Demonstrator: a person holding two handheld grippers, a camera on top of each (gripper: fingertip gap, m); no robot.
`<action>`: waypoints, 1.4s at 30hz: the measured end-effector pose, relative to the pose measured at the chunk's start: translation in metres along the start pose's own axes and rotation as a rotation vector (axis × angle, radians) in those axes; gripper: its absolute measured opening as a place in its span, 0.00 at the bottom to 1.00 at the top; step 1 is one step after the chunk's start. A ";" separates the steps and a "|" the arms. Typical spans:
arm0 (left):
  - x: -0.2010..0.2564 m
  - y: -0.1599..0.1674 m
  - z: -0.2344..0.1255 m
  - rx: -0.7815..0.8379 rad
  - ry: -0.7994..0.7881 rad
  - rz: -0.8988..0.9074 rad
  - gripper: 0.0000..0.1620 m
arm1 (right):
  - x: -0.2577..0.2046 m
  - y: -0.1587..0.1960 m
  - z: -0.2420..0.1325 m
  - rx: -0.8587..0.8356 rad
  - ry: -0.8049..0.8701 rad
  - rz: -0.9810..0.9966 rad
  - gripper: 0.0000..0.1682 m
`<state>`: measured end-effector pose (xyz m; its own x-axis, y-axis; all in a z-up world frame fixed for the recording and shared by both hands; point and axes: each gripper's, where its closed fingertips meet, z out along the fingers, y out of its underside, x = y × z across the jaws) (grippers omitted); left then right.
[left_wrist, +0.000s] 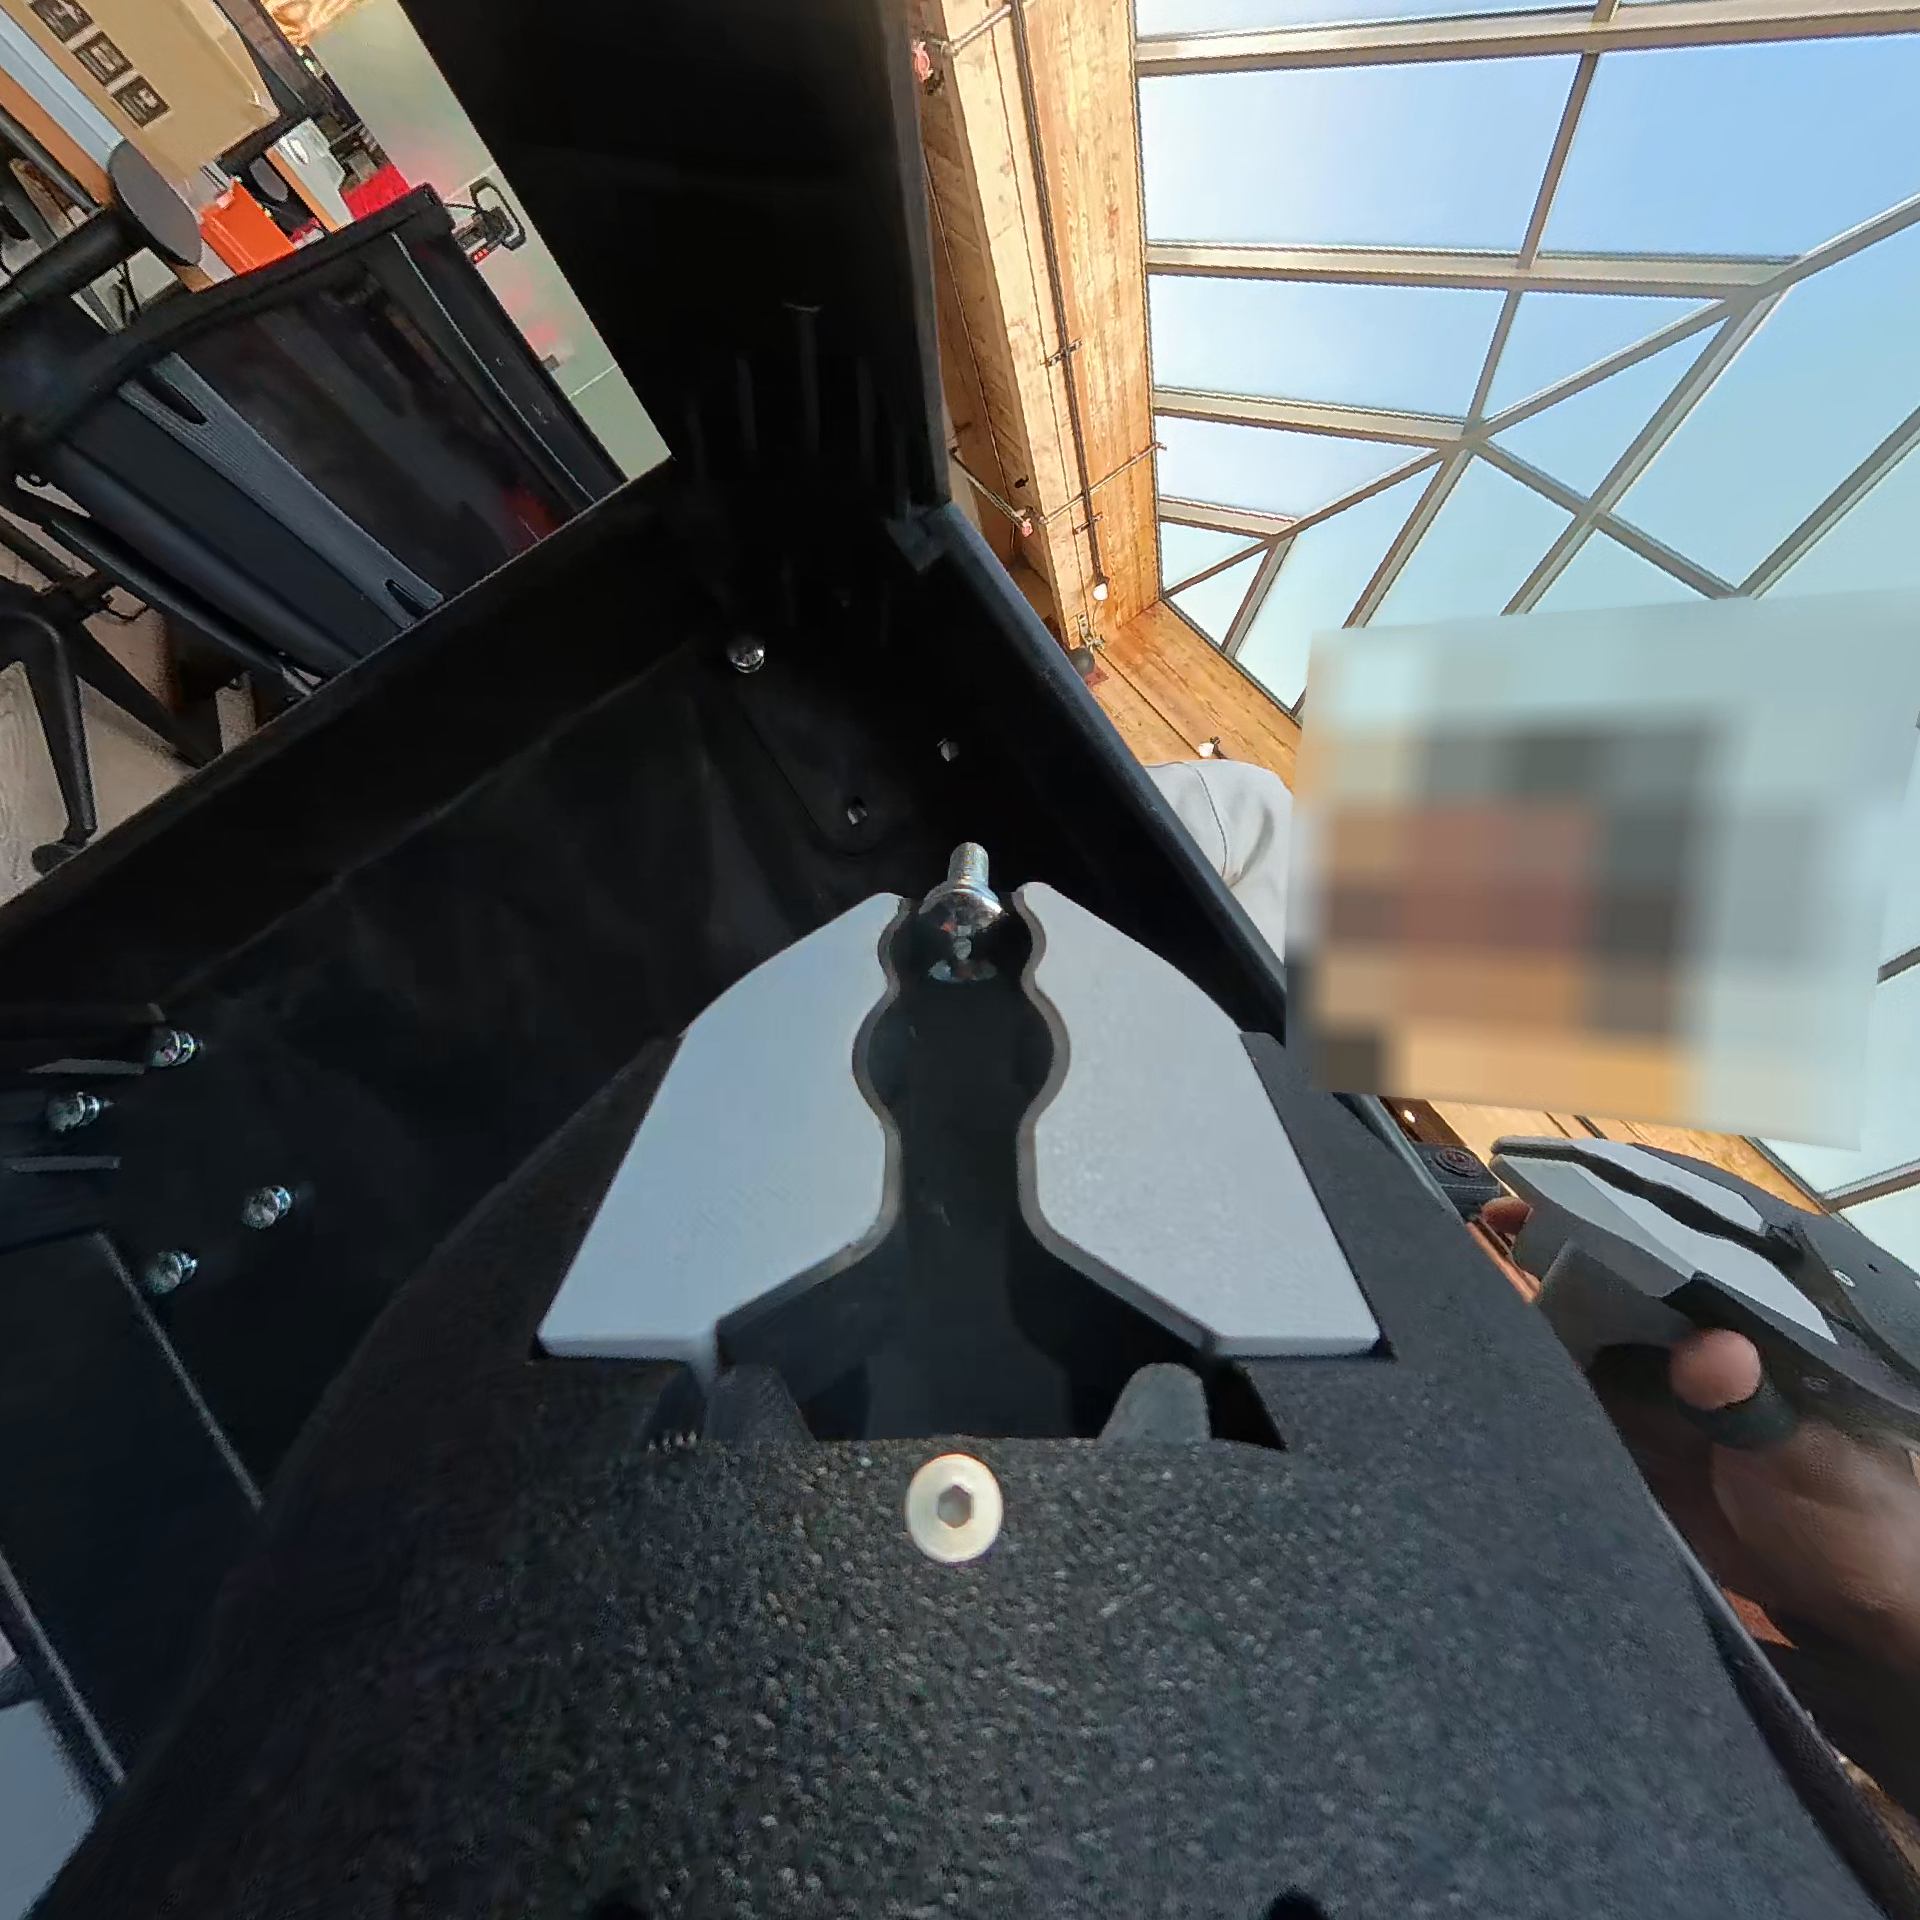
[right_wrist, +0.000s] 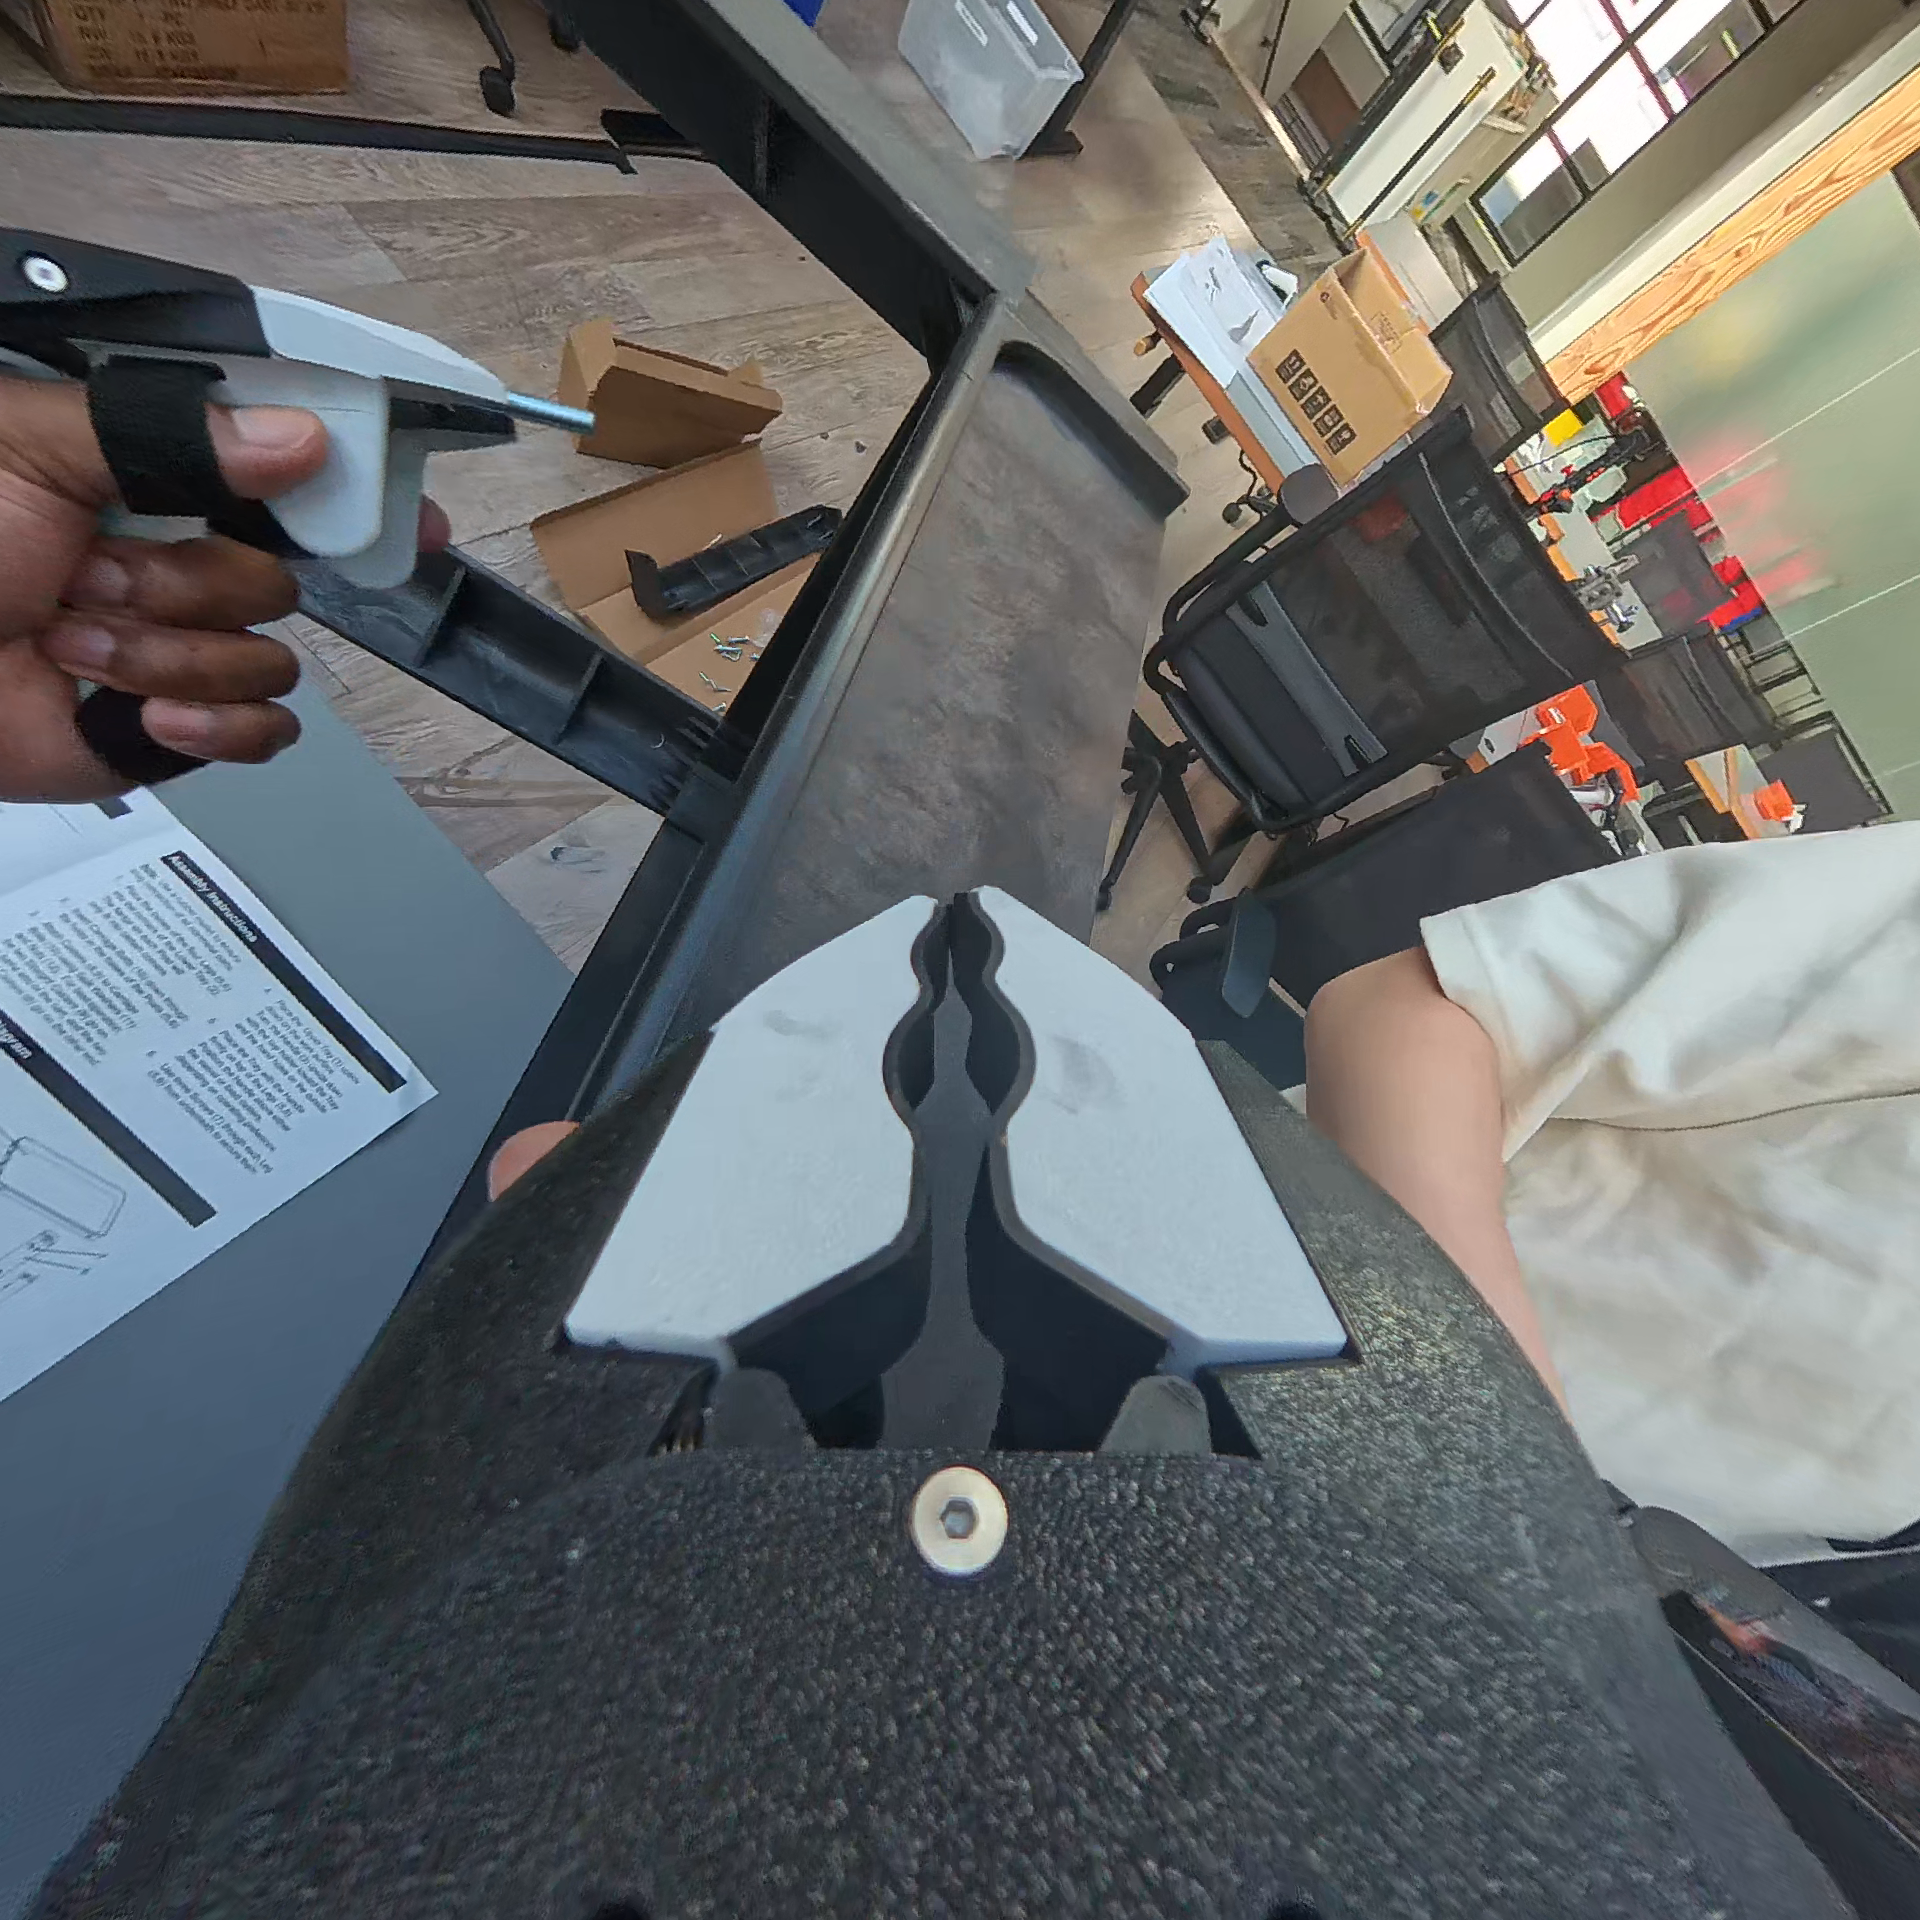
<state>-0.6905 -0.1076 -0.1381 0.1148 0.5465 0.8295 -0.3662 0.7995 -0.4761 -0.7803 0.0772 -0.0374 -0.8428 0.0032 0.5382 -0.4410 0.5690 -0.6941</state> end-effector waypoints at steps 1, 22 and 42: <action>-0.007 -0.001 0.011 0.000 0.010 -0.004 0.10 | 0.000 0.002 0.004 0.005 -0.013 0.010 0.00; -0.049 -0.010 0.175 -0.019 0.230 -0.022 0.10 | -0.006 0.002 0.007 0.109 0.170 -0.222 0.00; -0.054 -0.018 0.201 -0.088 0.141 0.022 0.10 | -0.009 0.001 0.004 0.113 0.173 -0.227 0.00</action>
<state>-0.8763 -0.2017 -0.1158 0.2385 0.5892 0.7720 -0.2889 0.8020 -0.5228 -0.7746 0.0744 -0.0451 -0.6582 0.0325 0.7521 -0.6515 0.4761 -0.5907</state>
